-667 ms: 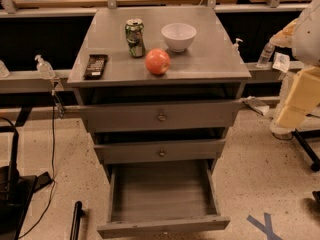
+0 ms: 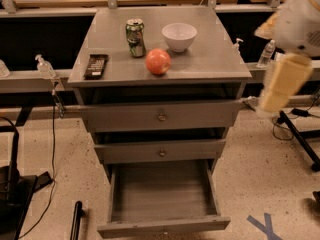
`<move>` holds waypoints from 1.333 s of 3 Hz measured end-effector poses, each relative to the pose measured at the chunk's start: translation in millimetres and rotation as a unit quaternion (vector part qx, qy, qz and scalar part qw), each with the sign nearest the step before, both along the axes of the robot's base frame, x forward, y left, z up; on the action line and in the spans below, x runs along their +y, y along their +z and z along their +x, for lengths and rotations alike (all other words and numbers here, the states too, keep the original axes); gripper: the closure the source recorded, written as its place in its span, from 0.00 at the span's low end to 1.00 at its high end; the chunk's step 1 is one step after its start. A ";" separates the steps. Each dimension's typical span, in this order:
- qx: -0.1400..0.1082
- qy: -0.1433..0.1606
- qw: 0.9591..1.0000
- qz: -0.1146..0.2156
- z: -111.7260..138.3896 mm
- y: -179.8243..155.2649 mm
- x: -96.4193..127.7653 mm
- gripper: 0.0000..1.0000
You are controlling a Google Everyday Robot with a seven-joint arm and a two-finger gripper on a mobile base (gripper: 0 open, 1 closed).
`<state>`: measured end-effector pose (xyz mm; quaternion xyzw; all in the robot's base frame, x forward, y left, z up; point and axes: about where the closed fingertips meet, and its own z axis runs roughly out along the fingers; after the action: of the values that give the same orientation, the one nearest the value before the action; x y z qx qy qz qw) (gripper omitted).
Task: Place apple into bottom drawer
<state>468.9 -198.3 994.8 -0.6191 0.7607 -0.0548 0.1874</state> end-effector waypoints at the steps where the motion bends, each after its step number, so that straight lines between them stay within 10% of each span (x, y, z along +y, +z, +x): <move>1: -0.004 0.052 0.999 0.015 85.4 -9.1 46.3 0.00; 3: 0.021 0.074 0.996 0.052 218.1 -65.1 127.8 0.00; 4: 0.038 0.056 0.995 0.073 246.0 -95.1 145.0 0.00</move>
Offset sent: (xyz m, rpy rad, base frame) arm 0.2676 0.1666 -0.0546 0.1410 0.0501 0.2387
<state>714.9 -53.3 899.7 -0.6473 0.7332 0.0348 0.2055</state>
